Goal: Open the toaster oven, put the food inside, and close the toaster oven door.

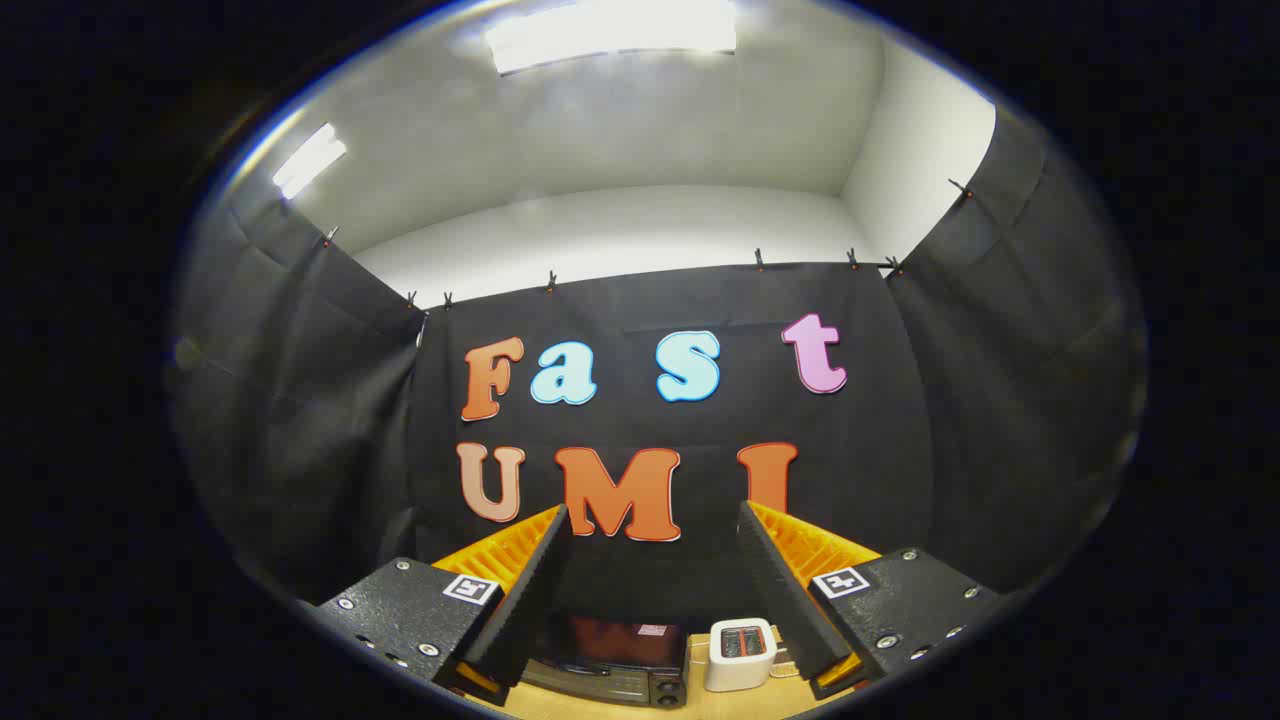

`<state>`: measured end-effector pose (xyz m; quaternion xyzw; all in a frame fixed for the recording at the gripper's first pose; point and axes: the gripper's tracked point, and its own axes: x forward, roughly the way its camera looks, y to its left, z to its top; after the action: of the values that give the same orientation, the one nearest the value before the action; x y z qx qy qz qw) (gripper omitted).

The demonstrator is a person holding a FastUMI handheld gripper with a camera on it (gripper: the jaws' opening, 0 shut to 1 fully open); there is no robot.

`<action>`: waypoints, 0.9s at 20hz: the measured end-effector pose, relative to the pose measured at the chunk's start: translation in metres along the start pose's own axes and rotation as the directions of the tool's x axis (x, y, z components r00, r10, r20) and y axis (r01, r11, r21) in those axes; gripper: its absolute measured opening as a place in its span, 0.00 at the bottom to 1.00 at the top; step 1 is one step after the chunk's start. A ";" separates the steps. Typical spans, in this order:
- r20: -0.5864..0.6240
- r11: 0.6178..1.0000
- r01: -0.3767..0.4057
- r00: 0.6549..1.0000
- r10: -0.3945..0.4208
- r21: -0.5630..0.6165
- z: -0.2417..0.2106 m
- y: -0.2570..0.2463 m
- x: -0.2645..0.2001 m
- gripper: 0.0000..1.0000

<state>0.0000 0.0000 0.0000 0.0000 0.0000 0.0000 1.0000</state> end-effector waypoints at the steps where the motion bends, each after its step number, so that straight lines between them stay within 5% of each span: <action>1: 0.009 1.000 0.003 1.000 -0.003 -0.002 0.003 0.002 0.000 0.98; 18: 0.013 0.997 -0.067 0.998 0.066 0.033 0.002 0.036 -0.003 0.98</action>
<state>-0.0027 0.0358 0.0023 0.0169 -0.0058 0.0332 0.9993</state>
